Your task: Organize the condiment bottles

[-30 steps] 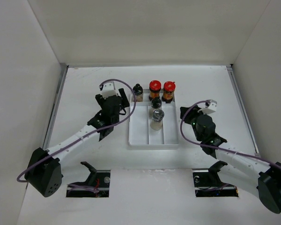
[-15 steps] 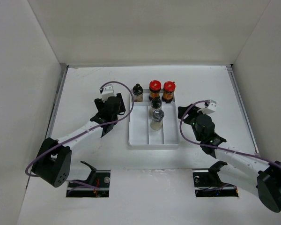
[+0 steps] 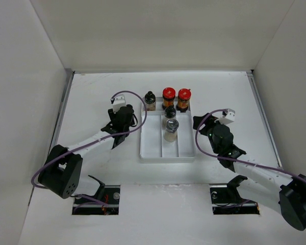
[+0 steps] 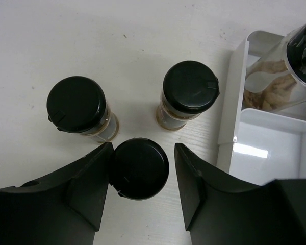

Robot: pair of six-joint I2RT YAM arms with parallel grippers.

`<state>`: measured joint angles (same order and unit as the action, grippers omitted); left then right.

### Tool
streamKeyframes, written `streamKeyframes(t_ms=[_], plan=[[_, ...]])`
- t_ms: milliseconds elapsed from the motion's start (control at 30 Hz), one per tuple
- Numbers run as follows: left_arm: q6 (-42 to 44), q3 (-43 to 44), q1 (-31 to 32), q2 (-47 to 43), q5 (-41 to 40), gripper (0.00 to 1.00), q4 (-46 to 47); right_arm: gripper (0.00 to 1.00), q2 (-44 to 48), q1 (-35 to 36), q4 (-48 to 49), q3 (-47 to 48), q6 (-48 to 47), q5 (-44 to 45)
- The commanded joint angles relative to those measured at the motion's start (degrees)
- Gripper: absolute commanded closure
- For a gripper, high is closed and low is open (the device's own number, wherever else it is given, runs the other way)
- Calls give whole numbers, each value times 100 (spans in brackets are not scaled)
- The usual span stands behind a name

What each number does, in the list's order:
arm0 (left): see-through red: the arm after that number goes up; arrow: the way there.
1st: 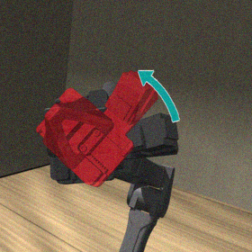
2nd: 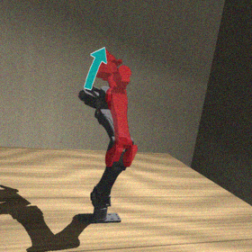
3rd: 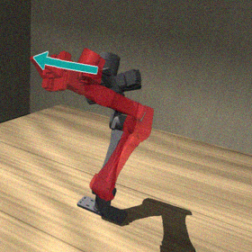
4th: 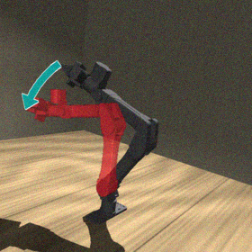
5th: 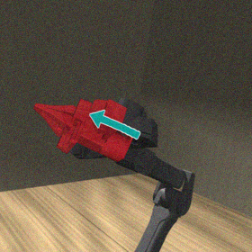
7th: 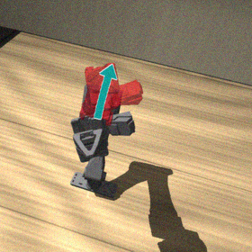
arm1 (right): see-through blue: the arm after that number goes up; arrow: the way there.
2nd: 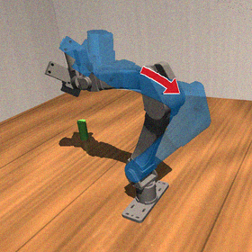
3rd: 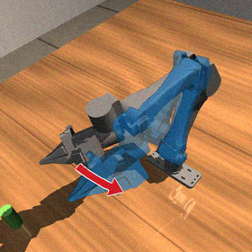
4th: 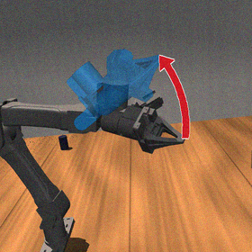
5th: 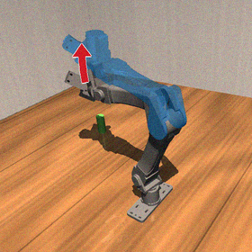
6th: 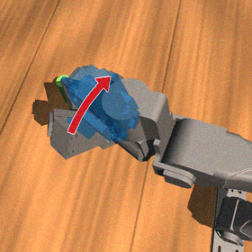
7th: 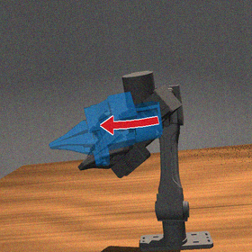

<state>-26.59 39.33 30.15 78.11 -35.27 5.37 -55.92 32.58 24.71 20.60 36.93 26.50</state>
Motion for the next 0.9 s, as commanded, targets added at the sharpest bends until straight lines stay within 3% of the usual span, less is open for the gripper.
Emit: streamKeyframes(t_ms=[0, 167, 467, 867], plan=[[-75, -48, -5, -50, 37, 54, 263, 27, 2, -37, 236, 67, 7, 4], [-22, -5, 56, -295, -6, 64, 211, 27, 11, -37, 245, 58, 7, -13], [128, 592, 697, -902, -59, 67, -185, 27, 37, -37, 245, 49, 7, -13], [154, 1761, 1164, 854, 380, 66, 579, 27, 143, -63, 236, 14, 7, 13]])
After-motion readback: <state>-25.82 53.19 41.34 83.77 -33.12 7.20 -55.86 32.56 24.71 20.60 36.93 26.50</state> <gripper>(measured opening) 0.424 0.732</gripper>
